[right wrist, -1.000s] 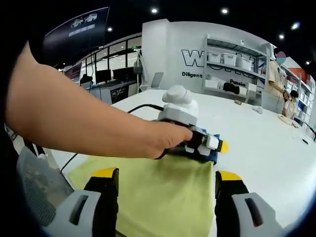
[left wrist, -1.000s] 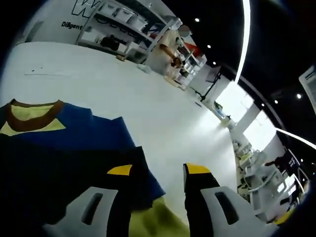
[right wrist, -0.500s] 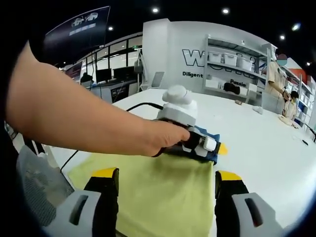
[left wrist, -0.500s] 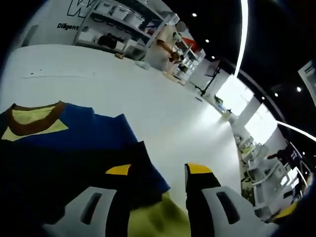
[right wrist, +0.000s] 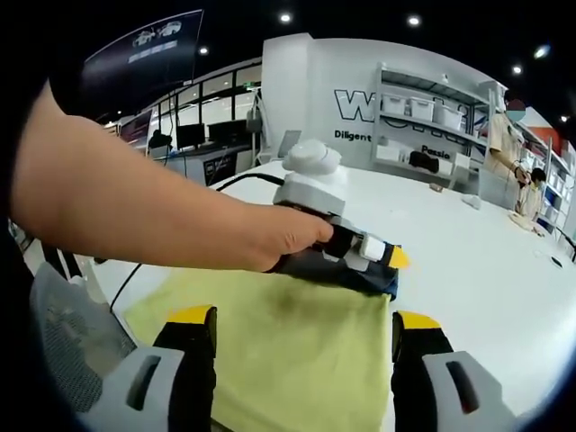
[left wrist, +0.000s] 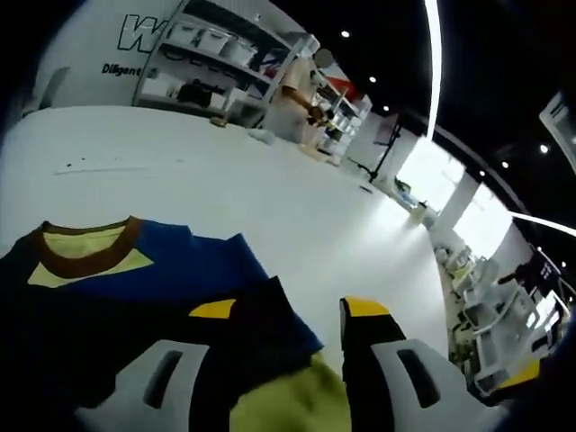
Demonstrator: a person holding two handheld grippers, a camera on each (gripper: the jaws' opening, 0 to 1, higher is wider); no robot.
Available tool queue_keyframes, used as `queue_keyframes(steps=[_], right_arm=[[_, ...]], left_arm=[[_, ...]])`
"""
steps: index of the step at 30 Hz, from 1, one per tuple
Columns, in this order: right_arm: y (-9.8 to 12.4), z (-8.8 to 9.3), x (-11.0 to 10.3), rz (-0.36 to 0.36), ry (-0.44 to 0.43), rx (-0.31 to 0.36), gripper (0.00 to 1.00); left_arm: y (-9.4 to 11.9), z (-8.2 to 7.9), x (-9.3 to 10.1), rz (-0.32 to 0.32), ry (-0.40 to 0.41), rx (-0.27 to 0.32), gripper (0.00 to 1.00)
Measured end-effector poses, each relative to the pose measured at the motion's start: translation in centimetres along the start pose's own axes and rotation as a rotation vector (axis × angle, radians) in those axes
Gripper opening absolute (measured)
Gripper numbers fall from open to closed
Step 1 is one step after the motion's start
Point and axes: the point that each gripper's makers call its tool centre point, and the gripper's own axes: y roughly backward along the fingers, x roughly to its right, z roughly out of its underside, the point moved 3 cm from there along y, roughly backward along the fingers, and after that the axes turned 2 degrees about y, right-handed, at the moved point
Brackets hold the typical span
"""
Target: Fold the garment on the visible template until the final outline fits inside the template.
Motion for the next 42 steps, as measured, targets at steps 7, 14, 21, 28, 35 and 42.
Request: queue_keyframes(steps=[7, 14, 21, 28, 35, 42], right_arm=[[0.0, 0.0, -0.1, -0.003, 0.006, -0.001, 0.79], [-0.1, 0.0, -0.2, -0.009, 0.013, -0.003, 0.79], [0.0, 0.0, -0.4, -0.017, 0.02, 0.0, 0.79], [-0.1, 0.0, -0.6, -0.027, 0.035, -0.002, 0.79], [-0.1, 0.0, -0.9, -0.036, 0.042, -0.005, 0.79], [-0.2, 0.1, -1.1, -0.049, 0.046, -0.011, 0.79]], left_arm=[[1.8, -1.2, -2.4, -0.078, -0.036, 0.058, 0.72], [3.9, -2.1, -3.8, -0.113, -0.03, 0.101, 0.82], [7.6, -2.5, -4.4, -0.132, -0.047, 0.136, 0.83], [12.0, -2.3, -4.8, -0.147, -0.044, 0.178, 0.83], [16.8, -2.0, -5.1, -0.175, -0.041, 0.205, 0.82], [22.5, -1.9, -5.0, -0.205, -0.026, 0.26, 0.81]])
